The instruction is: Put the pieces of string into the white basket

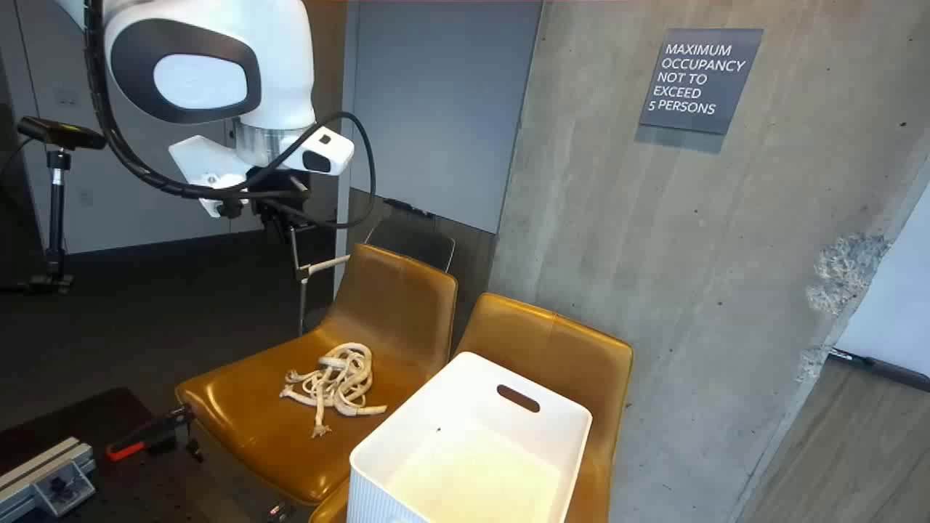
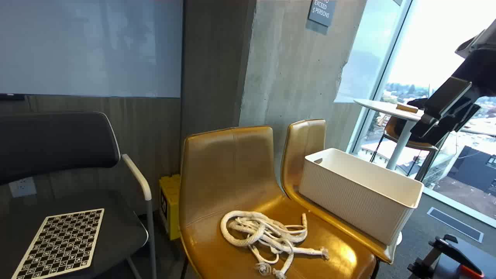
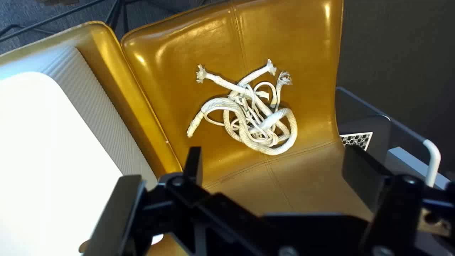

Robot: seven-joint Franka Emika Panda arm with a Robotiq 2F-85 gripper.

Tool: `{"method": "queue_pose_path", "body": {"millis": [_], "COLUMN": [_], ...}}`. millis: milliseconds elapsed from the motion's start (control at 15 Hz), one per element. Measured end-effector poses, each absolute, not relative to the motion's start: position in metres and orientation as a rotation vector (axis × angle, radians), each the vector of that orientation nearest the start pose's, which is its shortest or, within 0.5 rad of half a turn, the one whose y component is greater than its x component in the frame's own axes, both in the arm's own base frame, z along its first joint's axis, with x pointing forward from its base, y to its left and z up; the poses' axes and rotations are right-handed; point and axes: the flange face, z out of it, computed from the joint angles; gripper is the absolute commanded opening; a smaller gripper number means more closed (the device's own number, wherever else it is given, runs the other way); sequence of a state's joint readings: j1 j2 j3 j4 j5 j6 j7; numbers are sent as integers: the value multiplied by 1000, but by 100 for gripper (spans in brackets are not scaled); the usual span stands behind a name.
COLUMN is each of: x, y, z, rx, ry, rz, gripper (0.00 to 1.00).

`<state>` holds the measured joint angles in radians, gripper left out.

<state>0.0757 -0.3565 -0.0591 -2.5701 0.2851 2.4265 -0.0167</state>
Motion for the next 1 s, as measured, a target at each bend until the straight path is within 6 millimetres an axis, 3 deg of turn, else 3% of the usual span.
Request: {"method": "queue_pose_path", "body": {"millis": [600, 1000], "x": [432, 429], "y": [10, 47], "z": [406, 392], "rx": [-2889, -2944], "ry": [227, -65], "rz": [-299, -327], "gripper": [100, 100]}}
